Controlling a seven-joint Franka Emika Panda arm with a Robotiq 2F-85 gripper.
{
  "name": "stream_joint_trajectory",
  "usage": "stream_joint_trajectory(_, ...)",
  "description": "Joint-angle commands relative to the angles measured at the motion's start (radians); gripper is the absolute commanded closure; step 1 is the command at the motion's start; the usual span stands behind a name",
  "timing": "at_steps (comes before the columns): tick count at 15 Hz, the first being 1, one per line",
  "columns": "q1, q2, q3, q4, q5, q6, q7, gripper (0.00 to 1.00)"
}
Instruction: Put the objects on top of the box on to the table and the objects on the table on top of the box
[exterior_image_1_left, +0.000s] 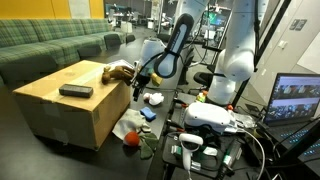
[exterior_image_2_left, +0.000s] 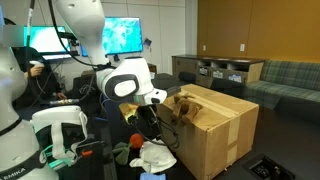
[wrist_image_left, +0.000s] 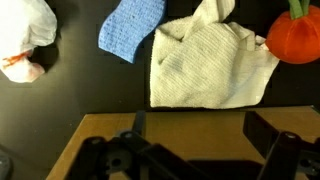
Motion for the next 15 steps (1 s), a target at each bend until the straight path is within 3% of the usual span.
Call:
stream_joint_trajectory(1, -0.014, 0.049, -0.03, 0.0, 0.0, 0.039, 0.024, 0.0)
stream_joint_trajectory(3, -0.008, 0.082, -0.047, 0.0, 0.051, 0.056, 0.001, 0.0)
stream_joint_trajectory(5, -0.04, 0.119, -0.021, 0.0, 0.107, 0.069, -0.016, 0.0)
stream_joint_trajectory(10, -0.197, 0.202, 0.122, 0.001, 0.236, 0.096, -0.062, 0.0)
stream_joint_trajectory(15, -0.347, 0.276, 0.223, 0.002, 0.248, 0.138, -0.085, 0.0)
